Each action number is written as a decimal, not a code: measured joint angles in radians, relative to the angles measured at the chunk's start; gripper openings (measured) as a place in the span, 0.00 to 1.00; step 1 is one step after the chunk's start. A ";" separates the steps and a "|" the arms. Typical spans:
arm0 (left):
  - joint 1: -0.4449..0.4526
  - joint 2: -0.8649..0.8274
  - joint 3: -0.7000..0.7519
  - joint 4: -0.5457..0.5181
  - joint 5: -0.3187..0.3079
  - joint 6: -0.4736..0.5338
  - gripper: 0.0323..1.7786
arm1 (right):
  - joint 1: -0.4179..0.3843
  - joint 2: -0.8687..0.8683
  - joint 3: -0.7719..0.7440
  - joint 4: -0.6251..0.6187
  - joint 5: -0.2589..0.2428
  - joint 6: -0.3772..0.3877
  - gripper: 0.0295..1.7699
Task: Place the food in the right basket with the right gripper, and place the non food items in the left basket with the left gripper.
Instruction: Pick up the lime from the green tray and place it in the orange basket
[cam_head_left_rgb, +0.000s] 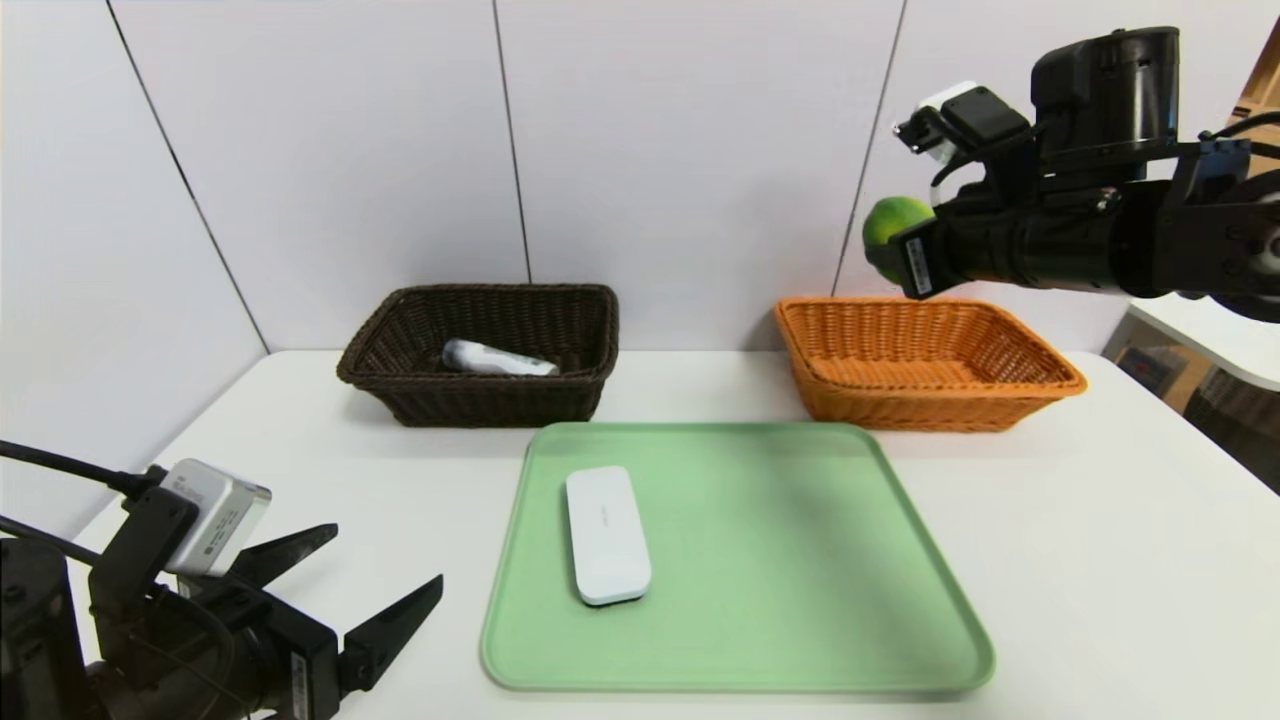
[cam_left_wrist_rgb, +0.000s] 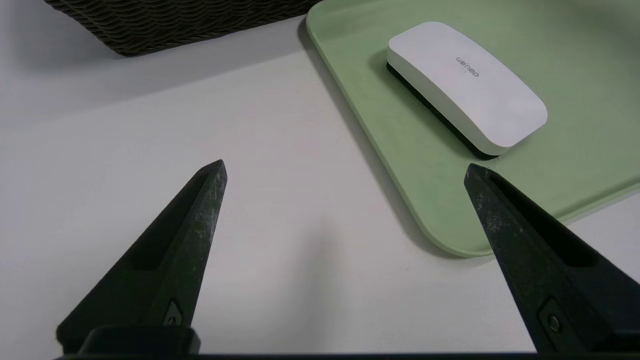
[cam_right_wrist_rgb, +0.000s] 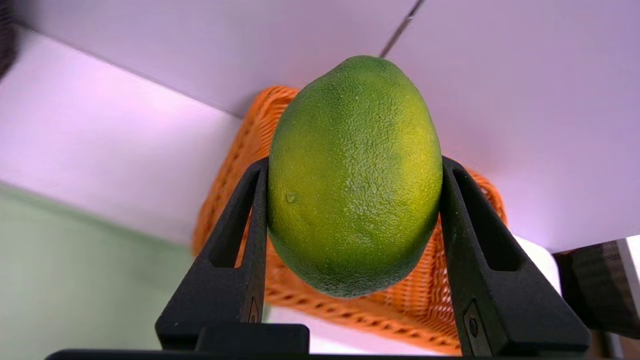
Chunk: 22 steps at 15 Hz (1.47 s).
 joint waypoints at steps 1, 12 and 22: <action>0.000 0.000 0.000 0.000 0.000 0.002 0.95 | -0.027 0.021 -0.017 -0.015 0.009 -0.008 0.54; -0.006 0.000 0.006 0.001 0.000 0.004 0.95 | -0.166 0.259 -0.397 0.397 0.041 0.140 0.54; -0.014 0.001 0.010 0.002 0.000 0.006 0.95 | -0.171 0.371 -0.512 0.520 0.029 0.194 0.54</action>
